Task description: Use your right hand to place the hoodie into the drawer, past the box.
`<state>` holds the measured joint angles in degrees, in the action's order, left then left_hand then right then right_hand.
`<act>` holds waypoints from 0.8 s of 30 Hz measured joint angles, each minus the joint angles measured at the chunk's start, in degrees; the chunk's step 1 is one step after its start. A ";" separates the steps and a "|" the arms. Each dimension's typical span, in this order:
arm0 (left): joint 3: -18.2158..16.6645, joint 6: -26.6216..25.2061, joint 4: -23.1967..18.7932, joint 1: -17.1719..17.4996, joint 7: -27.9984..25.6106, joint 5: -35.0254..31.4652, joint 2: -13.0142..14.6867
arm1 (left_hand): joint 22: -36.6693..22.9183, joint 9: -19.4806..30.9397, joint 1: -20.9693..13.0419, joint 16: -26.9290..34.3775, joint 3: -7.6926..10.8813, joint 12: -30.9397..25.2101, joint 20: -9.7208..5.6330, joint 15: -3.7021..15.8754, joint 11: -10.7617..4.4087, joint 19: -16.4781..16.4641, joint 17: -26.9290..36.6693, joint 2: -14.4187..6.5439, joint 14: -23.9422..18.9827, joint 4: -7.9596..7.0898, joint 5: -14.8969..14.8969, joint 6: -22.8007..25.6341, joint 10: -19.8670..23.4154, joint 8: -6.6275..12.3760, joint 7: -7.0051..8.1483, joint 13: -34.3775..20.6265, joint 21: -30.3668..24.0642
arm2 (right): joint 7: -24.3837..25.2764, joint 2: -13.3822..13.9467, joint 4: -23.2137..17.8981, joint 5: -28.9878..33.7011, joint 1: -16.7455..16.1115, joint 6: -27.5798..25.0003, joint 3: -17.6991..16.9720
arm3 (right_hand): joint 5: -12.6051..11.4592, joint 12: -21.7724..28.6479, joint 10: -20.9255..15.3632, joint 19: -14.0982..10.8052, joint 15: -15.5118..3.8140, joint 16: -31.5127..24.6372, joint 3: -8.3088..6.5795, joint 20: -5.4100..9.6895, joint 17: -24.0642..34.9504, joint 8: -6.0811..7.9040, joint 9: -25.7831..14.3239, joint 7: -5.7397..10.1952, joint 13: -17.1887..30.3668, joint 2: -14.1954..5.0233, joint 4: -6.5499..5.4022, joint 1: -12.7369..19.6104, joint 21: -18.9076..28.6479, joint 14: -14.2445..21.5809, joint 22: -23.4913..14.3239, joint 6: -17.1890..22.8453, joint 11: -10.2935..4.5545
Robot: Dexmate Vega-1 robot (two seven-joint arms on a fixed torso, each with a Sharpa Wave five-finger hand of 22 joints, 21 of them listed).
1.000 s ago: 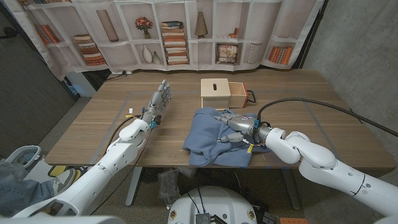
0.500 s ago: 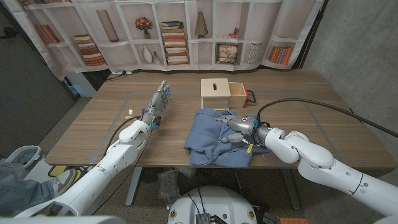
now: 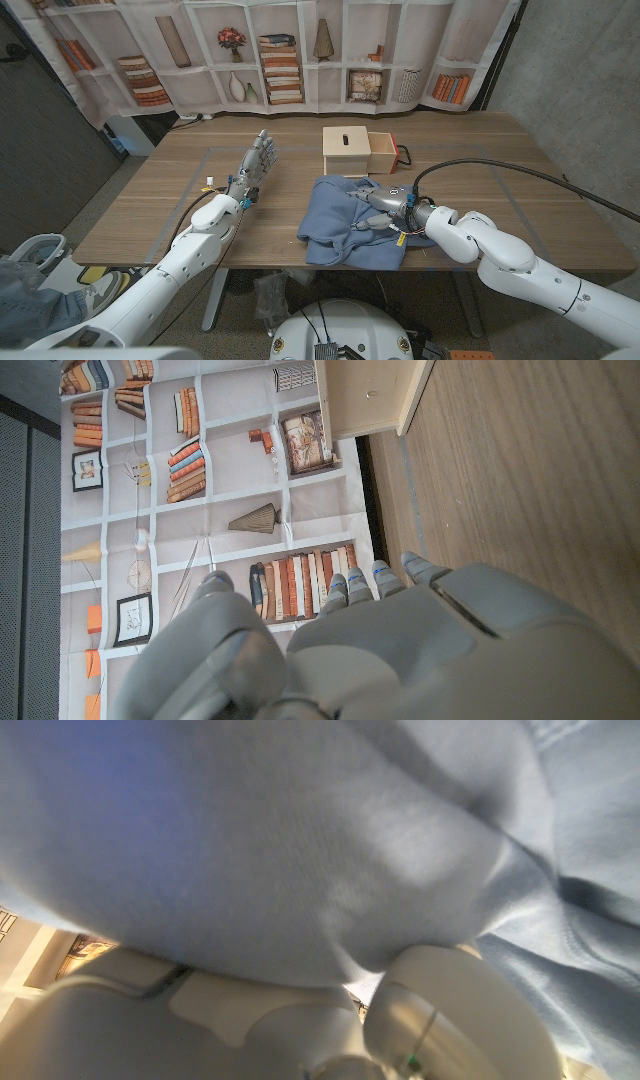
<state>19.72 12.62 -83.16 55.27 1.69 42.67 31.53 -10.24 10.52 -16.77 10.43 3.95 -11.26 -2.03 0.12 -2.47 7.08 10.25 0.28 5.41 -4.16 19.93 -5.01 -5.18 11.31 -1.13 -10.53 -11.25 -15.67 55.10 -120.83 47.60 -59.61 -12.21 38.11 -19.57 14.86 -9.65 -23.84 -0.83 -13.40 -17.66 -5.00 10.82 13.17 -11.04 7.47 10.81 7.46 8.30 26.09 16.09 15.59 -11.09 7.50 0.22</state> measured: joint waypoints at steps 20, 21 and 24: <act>-0.03 0.10 0.17 0.15 0.21 0.15 -0.09 | 0.00 0.00 0.00 0.00 -0.25 0.00 0.31 0.00 0.00 0.32 0.00 0.00 0.00 -0.25 -0.23 0.00 0.00 0.00 0.00 0.00 0.00 | 0.98 -0.34 1.24 0.83 0.36 0.83 0.64 | -0.38 0.89 -4.34 -6.65 -1.34 -0.39 -0.40 4.00 0.31 0.90 -0.06 0.30 0.00 2.74 -0.40 2.74 2.47 6.29 -0.26 3.61 -2.23; -0.03 0.10 0.18 0.16 0.21 0.15 -0.09 | 0.00 0.00 0.00 0.00 -0.25 0.00 0.31 0.00 0.00 0.31 0.00 0.00 0.00 -0.25 -0.23 0.00 0.00 0.00 0.00 0.00 0.00 | 1.22 -0.35 1.28 0.95 0.36 0.88 0.67 | -0.38 0.89 -4.48 -7.03 -1.23 -0.40 -0.41 4.37 0.31 0.90 -0.05 0.46 0.01 2.94 -0.40 2.94 2.57 6.56 -0.26 4.06 -2.26; -0.03 0.12 0.18 0.18 0.21 0.15 -0.11 | 0.00 0.00 0.00 0.00 -0.25 0.00 0.31 0.00 0.00 0.31 0.00 0.00 0.00 -0.25 -0.23 0.00 0.00 0.00 0.00 0.00 0.00 | 1.55 -0.37 1.46 1.10 0.36 0.97 0.71 | -0.39 0.89 -5.09 -7.46 -1.44 -0.65 -0.64 4.79 0.34 0.91 -0.04 0.30 0.03 3.55 -0.63 3.54 2.92 7.59 -0.26 4.80 -2.86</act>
<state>19.69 12.73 -82.98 55.44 1.91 42.81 31.42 -10.24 10.52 -16.77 10.43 3.71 -11.26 -1.72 0.12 -2.47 7.40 10.25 0.28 5.41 -4.41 19.69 -5.01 -5.18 11.31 -1.13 -10.53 -11.25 -14.11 54.73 -119.36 48.70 -59.25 -11.24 38.83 -19.96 15.75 -14.74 -31.30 -2.26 -14.04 -18.30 -0.20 11.16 14.08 -11.08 7.76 10.84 11.01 7.67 29.63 19.01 23.18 -11.35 12.30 -2.65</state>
